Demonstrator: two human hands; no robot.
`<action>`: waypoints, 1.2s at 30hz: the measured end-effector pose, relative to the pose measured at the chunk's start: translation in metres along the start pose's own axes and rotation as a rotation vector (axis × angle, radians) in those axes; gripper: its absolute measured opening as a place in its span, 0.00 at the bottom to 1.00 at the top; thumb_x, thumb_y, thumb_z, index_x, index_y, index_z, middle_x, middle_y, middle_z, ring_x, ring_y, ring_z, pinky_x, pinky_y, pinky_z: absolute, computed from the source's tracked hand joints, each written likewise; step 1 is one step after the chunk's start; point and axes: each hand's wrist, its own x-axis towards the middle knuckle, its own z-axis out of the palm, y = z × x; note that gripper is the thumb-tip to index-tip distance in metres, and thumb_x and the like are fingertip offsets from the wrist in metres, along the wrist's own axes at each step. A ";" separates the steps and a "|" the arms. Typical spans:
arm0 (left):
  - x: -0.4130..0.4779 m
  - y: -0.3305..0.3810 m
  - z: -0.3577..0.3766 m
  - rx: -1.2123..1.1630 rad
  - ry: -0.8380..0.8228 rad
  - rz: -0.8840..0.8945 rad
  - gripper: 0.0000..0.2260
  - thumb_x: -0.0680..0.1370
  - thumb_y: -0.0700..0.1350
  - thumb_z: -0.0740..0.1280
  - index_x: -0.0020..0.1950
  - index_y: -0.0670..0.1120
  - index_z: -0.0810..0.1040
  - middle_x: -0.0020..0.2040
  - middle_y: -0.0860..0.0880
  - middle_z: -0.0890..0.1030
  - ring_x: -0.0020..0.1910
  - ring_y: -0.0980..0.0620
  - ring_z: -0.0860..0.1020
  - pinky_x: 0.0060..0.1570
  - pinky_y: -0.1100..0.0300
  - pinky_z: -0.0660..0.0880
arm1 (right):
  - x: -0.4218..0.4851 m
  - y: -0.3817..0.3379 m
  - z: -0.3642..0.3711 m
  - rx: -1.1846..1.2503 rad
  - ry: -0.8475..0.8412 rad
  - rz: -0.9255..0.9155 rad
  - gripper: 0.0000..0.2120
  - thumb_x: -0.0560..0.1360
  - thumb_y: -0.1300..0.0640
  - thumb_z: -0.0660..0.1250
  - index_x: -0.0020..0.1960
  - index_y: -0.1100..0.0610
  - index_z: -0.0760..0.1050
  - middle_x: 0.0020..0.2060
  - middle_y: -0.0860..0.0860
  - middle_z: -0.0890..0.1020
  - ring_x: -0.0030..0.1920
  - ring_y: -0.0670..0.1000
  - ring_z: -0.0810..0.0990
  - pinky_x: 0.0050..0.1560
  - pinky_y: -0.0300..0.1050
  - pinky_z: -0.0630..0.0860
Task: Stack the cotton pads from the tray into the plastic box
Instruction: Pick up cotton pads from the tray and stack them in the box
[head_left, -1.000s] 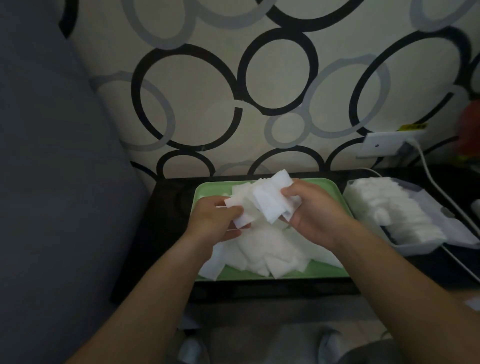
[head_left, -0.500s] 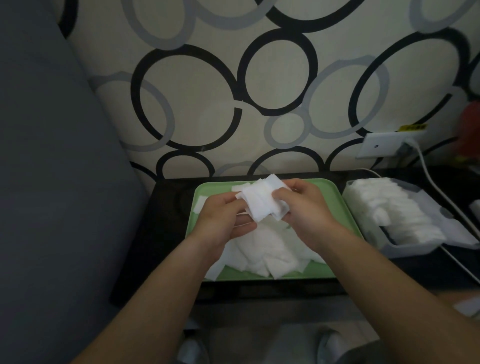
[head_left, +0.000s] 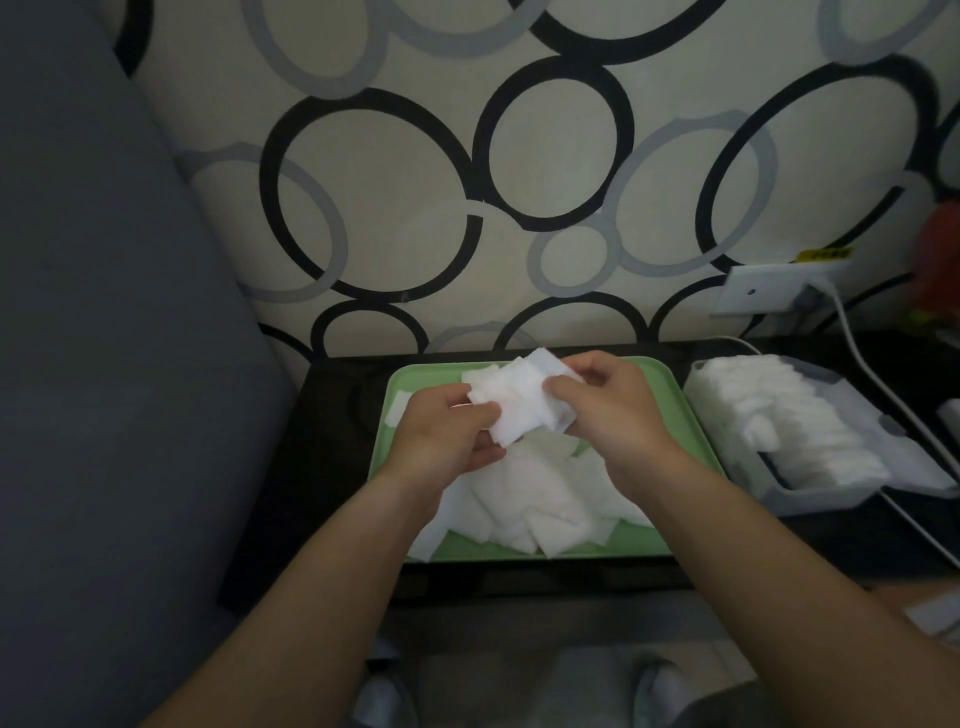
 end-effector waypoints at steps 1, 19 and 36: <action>0.000 0.001 0.000 -0.014 0.007 0.004 0.07 0.80 0.36 0.67 0.54 0.45 0.81 0.50 0.45 0.84 0.50 0.43 0.85 0.42 0.58 0.83 | 0.001 -0.001 -0.003 0.031 0.016 0.011 0.04 0.73 0.63 0.70 0.46 0.55 0.80 0.46 0.56 0.84 0.47 0.55 0.83 0.50 0.57 0.81; -0.007 0.004 0.010 -0.030 -0.099 0.081 0.08 0.79 0.38 0.67 0.50 0.49 0.84 0.46 0.47 0.87 0.45 0.50 0.86 0.42 0.61 0.82 | -0.003 0.004 -0.001 0.077 -0.188 0.073 0.10 0.72 0.62 0.76 0.52 0.62 0.80 0.43 0.57 0.84 0.39 0.51 0.83 0.37 0.42 0.78; -0.005 0.000 0.011 0.070 -0.006 0.101 0.08 0.79 0.40 0.70 0.56 0.47 0.81 0.52 0.46 0.85 0.52 0.46 0.84 0.44 0.57 0.82 | -0.003 0.012 -0.020 -0.303 -0.184 0.006 0.11 0.76 0.49 0.70 0.49 0.57 0.77 0.42 0.51 0.82 0.35 0.49 0.79 0.38 0.42 0.75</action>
